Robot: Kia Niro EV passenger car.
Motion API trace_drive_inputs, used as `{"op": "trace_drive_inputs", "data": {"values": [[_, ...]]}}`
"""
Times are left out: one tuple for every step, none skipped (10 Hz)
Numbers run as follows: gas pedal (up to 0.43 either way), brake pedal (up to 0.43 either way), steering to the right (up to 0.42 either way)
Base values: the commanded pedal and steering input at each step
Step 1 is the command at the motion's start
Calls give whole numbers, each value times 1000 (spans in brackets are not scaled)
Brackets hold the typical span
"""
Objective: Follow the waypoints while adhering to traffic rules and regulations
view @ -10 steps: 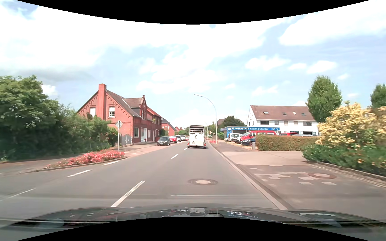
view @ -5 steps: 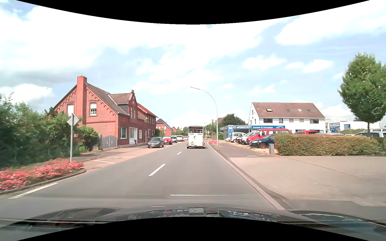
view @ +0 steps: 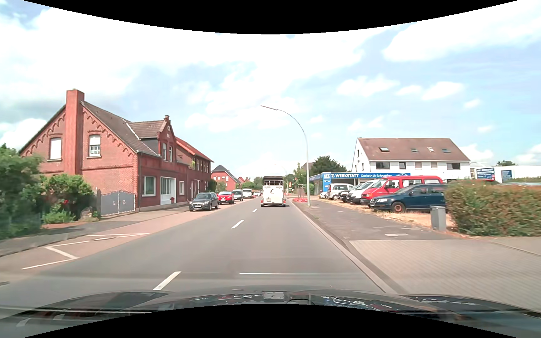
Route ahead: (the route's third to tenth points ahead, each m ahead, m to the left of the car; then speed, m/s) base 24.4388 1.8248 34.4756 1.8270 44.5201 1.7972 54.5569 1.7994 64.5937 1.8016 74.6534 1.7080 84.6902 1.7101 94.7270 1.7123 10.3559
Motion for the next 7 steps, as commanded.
{"op": "trace_drive_inputs", "data": {"values": [[150,0,3],[150,0,3],[150,0,3],[150,0,2],[150,0,2],[150,0,2],[150,0,1]]}}
